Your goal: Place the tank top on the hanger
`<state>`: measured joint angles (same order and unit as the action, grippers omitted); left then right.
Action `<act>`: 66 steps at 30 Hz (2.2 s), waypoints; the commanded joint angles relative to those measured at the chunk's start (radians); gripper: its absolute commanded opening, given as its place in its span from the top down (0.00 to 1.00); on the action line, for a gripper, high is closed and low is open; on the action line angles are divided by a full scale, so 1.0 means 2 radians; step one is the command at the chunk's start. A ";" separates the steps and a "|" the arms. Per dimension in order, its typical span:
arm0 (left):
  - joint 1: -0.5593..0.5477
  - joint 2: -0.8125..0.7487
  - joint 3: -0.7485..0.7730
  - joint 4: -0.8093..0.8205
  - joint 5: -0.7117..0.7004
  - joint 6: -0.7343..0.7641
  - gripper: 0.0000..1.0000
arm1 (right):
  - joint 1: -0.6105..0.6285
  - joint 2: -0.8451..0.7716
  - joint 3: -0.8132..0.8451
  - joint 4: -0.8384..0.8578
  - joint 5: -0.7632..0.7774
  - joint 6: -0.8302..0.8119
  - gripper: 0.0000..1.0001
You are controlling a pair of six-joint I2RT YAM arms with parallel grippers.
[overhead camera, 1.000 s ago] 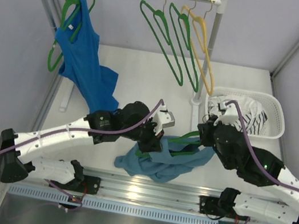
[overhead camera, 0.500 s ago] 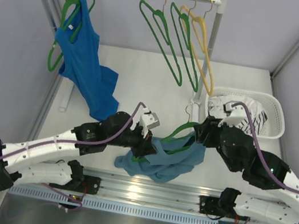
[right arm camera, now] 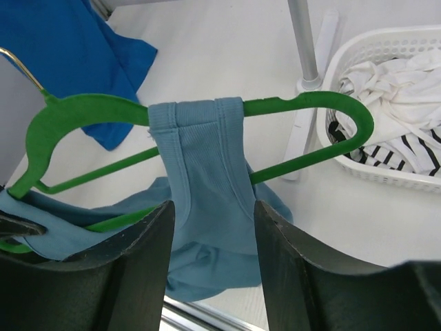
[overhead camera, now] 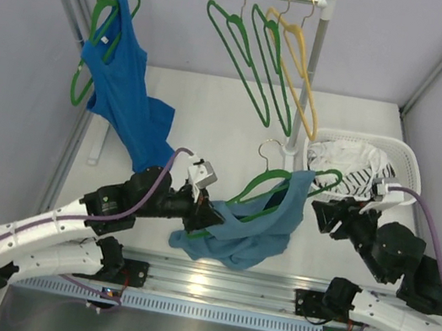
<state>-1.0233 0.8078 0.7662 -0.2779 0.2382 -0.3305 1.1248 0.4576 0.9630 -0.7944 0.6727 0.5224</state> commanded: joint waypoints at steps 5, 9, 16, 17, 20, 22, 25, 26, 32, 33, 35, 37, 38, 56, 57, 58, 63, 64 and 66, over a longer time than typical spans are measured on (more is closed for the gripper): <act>0.001 -0.042 0.036 -0.024 0.021 0.003 1.00 | 0.004 -0.013 -0.017 0.052 -0.040 -0.056 0.50; 0.001 -0.049 0.058 -0.052 0.037 0.005 1.00 | 0.004 -0.006 -0.024 0.077 -0.054 -0.066 0.47; 0.001 -0.066 0.092 -0.088 0.042 0.012 1.00 | 0.004 0.030 -0.018 0.099 -0.074 -0.073 0.46; 0.002 -0.069 0.094 -0.092 0.043 0.013 1.00 | 0.004 0.033 -0.014 0.100 -0.073 -0.073 0.46; 0.001 -0.076 0.102 -0.101 0.048 0.013 1.00 | 0.004 0.037 -0.013 0.110 -0.075 -0.076 0.46; 0.001 -0.079 0.108 -0.111 0.050 0.015 1.00 | 0.004 0.043 -0.010 0.115 -0.076 -0.078 0.46; 0.001 -0.084 0.117 -0.128 0.042 0.018 1.00 | 0.004 0.048 -0.003 0.123 -0.082 -0.076 0.65; 0.001 -0.086 0.121 -0.134 0.037 0.022 1.00 | 0.004 0.050 0.002 0.125 -0.082 -0.074 0.79; 0.001 -0.102 0.144 -0.174 -0.002 0.029 1.00 | 0.004 0.049 0.027 0.110 -0.065 -0.062 1.00; 0.001 -0.103 0.146 -0.180 -0.010 0.030 1.00 | 0.004 0.049 0.030 0.107 -0.058 -0.060 1.00; 0.001 -0.108 0.154 -0.195 -0.035 0.030 1.00 | 0.003 0.047 0.038 0.101 -0.056 -0.057 1.00; 0.001 -0.115 0.158 -0.201 -0.047 0.030 1.00 | 0.004 0.047 0.042 0.094 -0.053 -0.052 1.00; 0.001 -0.115 0.158 -0.202 -0.052 0.030 1.00 | 0.004 0.048 0.045 0.093 -0.056 -0.053 1.00; 0.001 -0.114 0.196 -0.322 -0.109 0.017 1.00 | 0.004 0.145 0.078 0.107 -0.120 -0.050 0.60; 0.001 -0.115 0.197 -0.331 -0.114 0.013 1.00 | 0.003 0.147 0.078 0.108 -0.121 -0.051 0.58; 0.001 -0.119 0.196 -0.341 -0.141 0.009 1.00 | 0.004 0.146 0.078 0.109 -0.122 -0.051 0.57; 0.001 -0.131 0.195 -0.380 -0.208 -0.016 1.00 | 0.004 0.146 0.086 0.106 -0.121 -0.050 0.53; 0.001 -0.129 0.199 -0.386 -0.224 -0.023 1.00 | 0.004 0.148 0.094 0.104 -0.121 -0.050 0.52; 0.001 -0.122 0.213 -0.400 -0.273 -0.033 1.00 | 0.004 0.153 0.103 0.095 -0.122 -0.050 0.52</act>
<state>-1.0233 0.5610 1.1225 -1.0546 -0.1314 -0.3481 1.1248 0.7567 1.0973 -0.5999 0.4408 0.4221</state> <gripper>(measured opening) 0.129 0.474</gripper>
